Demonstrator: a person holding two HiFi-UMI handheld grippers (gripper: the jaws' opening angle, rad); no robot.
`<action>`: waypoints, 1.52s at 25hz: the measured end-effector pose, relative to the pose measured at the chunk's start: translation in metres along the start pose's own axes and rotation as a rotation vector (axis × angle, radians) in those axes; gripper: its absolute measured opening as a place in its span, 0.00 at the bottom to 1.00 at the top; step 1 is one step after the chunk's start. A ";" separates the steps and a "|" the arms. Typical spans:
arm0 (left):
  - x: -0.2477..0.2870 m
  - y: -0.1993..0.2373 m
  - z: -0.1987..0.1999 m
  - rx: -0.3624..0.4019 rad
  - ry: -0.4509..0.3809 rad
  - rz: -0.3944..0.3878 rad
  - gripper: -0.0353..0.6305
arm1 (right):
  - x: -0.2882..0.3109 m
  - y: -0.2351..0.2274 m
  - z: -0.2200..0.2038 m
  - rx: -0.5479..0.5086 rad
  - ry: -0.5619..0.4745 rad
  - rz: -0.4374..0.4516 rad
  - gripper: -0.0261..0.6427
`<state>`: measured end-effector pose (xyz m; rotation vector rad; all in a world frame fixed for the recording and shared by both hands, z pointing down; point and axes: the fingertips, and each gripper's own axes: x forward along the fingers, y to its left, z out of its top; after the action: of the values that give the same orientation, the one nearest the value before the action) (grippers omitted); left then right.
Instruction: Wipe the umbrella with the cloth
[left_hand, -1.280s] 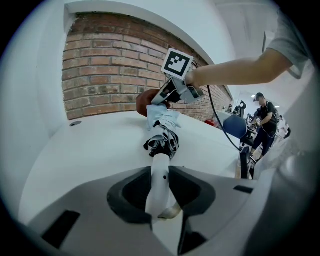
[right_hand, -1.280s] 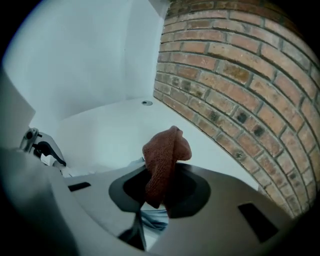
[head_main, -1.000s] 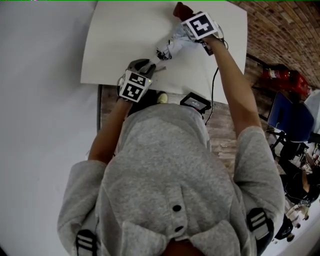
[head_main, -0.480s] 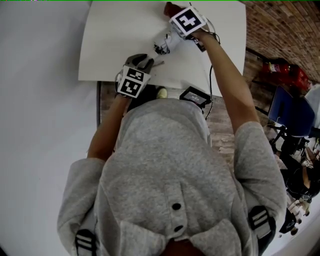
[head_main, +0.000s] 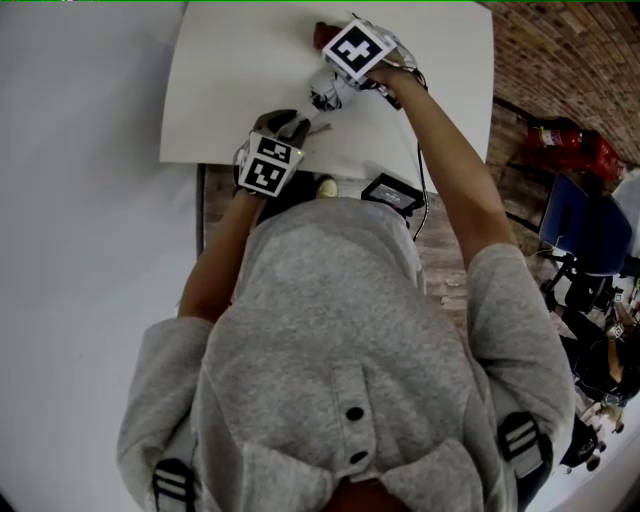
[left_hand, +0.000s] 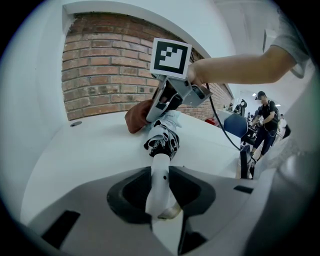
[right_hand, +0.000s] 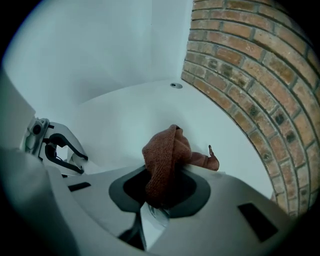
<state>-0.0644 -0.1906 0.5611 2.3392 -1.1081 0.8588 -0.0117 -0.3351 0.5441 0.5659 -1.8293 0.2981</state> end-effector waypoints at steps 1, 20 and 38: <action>0.000 0.000 0.000 0.000 0.000 0.001 0.23 | 0.002 0.004 0.001 -0.013 0.004 0.008 0.16; -0.004 -0.001 -0.004 -0.009 -0.007 0.021 0.23 | 0.010 0.072 0.015 -0.053 0.003 0.203 0.16; -0.001 -0.001 -0.002 -0.020 -0.002 -0.004 0.23 | -0.018 0.113 0.004 0.097 -0.160 0.378 0.16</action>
<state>-0.0644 -0.1886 0.5617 2.3255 -1.1077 0.8404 -0.0693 -0.2366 0.5342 0.3123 -2.0833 0.6123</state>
